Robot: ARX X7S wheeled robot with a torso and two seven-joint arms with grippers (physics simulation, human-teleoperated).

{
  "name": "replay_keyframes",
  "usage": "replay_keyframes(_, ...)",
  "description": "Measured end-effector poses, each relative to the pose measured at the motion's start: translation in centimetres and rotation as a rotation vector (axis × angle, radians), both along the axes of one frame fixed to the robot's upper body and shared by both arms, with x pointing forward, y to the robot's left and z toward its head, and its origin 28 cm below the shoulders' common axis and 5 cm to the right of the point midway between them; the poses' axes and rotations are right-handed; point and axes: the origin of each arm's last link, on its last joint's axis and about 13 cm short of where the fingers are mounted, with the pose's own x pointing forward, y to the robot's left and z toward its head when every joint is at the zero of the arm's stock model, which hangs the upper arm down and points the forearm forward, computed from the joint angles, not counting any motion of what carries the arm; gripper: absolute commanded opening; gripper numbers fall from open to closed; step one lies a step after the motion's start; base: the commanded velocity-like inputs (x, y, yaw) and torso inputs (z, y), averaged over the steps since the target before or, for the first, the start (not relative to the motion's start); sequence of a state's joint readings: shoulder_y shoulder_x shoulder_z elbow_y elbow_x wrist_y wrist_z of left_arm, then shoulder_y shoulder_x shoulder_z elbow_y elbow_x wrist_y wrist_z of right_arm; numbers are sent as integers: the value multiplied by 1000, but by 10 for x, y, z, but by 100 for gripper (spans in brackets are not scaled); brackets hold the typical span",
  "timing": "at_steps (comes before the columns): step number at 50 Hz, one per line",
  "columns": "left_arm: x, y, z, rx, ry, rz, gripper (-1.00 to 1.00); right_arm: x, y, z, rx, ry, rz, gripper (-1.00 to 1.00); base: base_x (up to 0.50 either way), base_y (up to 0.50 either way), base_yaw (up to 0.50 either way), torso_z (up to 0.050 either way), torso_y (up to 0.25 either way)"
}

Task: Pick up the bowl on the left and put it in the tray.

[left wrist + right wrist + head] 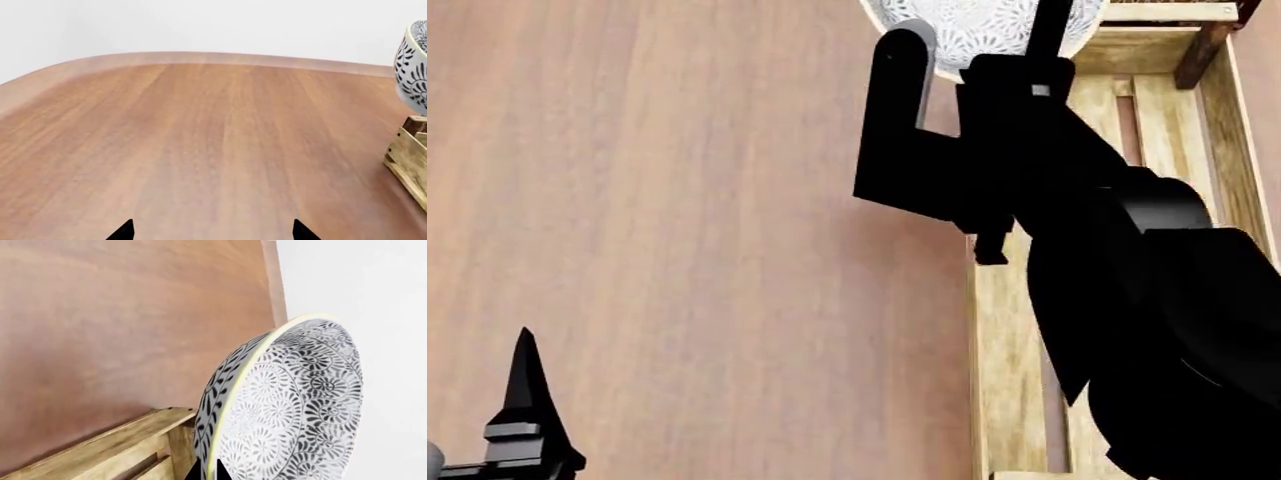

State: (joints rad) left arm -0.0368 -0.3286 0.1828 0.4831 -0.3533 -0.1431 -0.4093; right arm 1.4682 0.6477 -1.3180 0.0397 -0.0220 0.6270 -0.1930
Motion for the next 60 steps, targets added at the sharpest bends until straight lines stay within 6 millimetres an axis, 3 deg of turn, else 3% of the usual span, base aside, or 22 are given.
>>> replay_keyframes(13, -1, -2, -1, 4, 7, -8, 100, -22, -30, 2, -46, 56, -116, -100, 0, 0, 0, 0, 0)
replay_keyframes(29, 0, -2, -2, 5, 13, -9, 100, -37, -56, -19, -63, 136, -218, -100, 0, 0, 0, 0, 0)
replay_keyframes(60, 0, -2, -4, 6, 21, -9, 100, -31, -61, -64, -55, 222, -230, -100, 0, 0, 0, 0, 0)
